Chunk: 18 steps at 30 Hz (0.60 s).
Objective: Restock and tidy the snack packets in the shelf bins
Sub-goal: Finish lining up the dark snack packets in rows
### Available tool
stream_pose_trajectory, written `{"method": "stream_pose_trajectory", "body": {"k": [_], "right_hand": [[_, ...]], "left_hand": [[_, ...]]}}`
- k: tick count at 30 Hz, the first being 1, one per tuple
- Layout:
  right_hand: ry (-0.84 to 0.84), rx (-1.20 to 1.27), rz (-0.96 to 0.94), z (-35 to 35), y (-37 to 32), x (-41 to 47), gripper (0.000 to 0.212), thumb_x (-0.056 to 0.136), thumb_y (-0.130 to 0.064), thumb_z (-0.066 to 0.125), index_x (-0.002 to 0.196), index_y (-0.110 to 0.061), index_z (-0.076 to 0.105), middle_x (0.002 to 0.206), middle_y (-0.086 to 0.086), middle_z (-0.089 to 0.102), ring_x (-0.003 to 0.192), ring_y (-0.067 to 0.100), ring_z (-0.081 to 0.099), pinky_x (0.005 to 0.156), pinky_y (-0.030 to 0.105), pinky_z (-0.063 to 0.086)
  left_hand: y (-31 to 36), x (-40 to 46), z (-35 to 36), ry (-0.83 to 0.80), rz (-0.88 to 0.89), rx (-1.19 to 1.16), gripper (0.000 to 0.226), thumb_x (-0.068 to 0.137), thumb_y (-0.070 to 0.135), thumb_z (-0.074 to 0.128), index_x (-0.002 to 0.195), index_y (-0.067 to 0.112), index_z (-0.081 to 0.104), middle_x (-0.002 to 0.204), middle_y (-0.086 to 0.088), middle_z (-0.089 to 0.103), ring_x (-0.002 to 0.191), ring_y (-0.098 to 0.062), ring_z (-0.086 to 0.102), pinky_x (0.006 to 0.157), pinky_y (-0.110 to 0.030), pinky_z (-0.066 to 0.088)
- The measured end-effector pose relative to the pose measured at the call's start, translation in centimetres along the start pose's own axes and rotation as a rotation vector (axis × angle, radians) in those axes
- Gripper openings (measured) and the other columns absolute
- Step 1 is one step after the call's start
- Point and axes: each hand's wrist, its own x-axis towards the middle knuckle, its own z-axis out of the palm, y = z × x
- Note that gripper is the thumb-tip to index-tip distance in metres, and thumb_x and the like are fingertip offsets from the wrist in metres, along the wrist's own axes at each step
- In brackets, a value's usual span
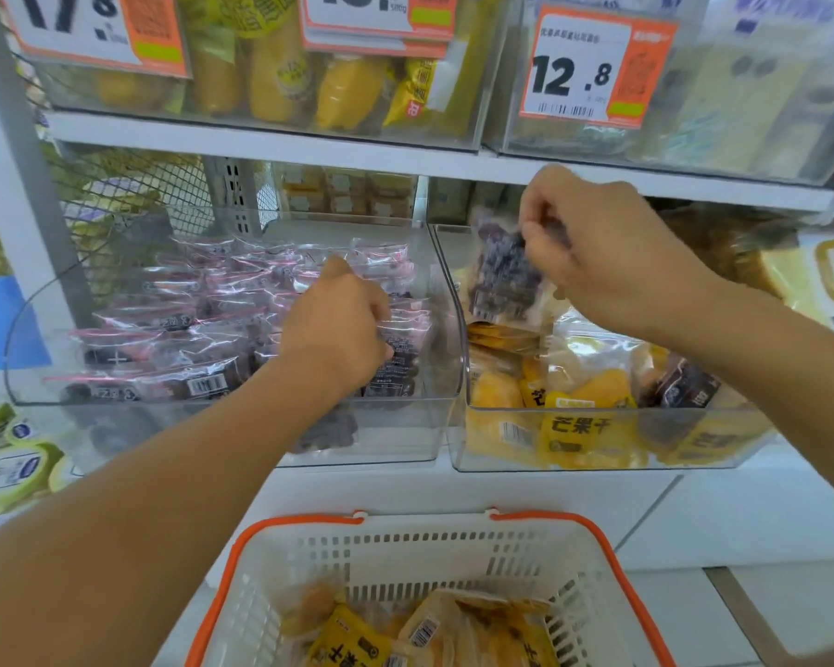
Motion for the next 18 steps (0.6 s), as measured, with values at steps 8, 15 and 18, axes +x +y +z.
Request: {"method": "stream_pose_trajectory", "body": {"k": [8,15,18], "right_hand": [[0.145,0.278,-0.142,0.7,-3.4,1.1,0.007,0.103,-0.011,0.047,0.101,-0.016,0.043,0.065,-0.001,0.048,0.059,0.020,0.053,0.058,0.047,0.052],[-0.294,-0.051,-0.213,7.7,-4.7,2.1,0.003,0.101,-0.022,0.052,0.099,-0.022,0.055,0.072,-0.009,0.055,0.071,0.018,0.058,0.062,0.036,0.046],[-0.309,-0.170,-0.183,8.4,-4.9,1.8,0.006,0.096,-0.022,0.057,0.095,-0.024,0.063,0.076,-0.006,0.062,0.080,0.023,0.061,0.064,0.031,0.041]], "left_hand": [[-1.7,0.1,-2.5,-0.089,0.013,-0.294,0.024,0.077,0.002,0.081,0.076,0.022,0.068,0.091,0.001,0.068,0.076,-0.011,0.068,0.066,-0.024,0.053],[-2.7,0.4,-3.5,0.087,-0.081,-0.577,0.017,0.100,0.019,0.057,0.092,0.017,0.071,0.088,0.001,0.071,0.073,-0.012,0.068,0.074,-0.036,0.058],[-1.7,0.1,-4.2,-0.025,-0.011,-0.569,0.014,0.094,0.027,0.063,0.090,0.019,0.073,0.086,0.003,0.072,0.078,-0.010,0.067,0.077,-0.030,0.054]]}}
